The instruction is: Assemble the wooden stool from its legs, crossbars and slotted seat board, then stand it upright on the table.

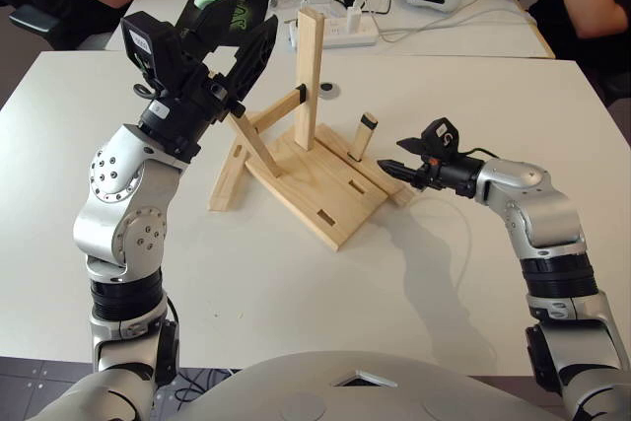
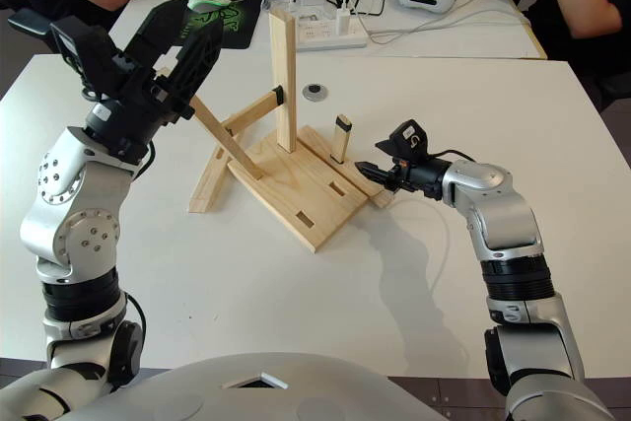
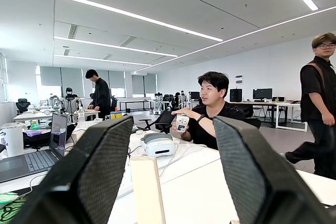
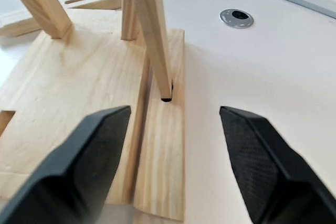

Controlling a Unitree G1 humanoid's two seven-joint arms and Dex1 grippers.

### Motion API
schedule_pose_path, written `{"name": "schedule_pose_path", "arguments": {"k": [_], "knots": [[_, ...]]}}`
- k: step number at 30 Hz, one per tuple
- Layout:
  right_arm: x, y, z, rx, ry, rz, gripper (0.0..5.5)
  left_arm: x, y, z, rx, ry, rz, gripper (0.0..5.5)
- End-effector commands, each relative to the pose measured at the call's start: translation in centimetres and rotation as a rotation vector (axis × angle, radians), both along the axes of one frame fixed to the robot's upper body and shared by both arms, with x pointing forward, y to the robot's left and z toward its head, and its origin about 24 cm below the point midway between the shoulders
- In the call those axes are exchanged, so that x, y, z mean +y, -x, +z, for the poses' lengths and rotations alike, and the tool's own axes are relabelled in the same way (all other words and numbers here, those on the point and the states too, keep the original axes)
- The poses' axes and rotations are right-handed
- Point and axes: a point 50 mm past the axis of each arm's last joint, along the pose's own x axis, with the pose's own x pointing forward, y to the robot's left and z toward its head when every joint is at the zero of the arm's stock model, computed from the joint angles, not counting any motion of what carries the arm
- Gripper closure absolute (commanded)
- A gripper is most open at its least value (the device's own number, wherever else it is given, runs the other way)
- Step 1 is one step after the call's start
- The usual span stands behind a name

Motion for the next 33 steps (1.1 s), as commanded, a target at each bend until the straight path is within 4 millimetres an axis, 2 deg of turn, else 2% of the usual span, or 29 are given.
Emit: {"name": "schedule_pose_path", "arguments": {"k": [1,8,16,19,25,28,33], "knots": [[-0.5,-0.2,-1.4,0.021,0.082,-0.050,2.34,-0.2,-0.2,0.2,-0.001,-0.009,-0.018,2.68],[-0.2,0.1,-2.7,0.070,0.142,-0.016,2.34,-0.2,-0.3,0.2,0.000,-0.014,-0.024,2.68],[0.3,0.0,-2.7,0.089,0.183,0.043,2.34,-0.2,-0.3,0.1,0.005,-0.015,-0.026,2.68],[0.3,0.5,-3.4,0.112,0.257,0.082,2.34,-0.2,-0.4,0.3,0.001,-0.023,-0.035,2.68],[-0.4,1.0,-5.4,0.139,0.386,0.041,2.34,-0.3,-0.4,1.3,-0.022,-0.076,-0.055,2.68],[0.0,1.3,-5.9,0.147,0.348,0.001,2.61,0.5,-0.4,2.3,-0.049,-0.142,-0.036,2.68],[0.3,1.8,-6.3,0.146,0.284,-0.072,3.33,3.7,-0.8,3.3,-0.061,-0.285,0.046,2.68]]}}
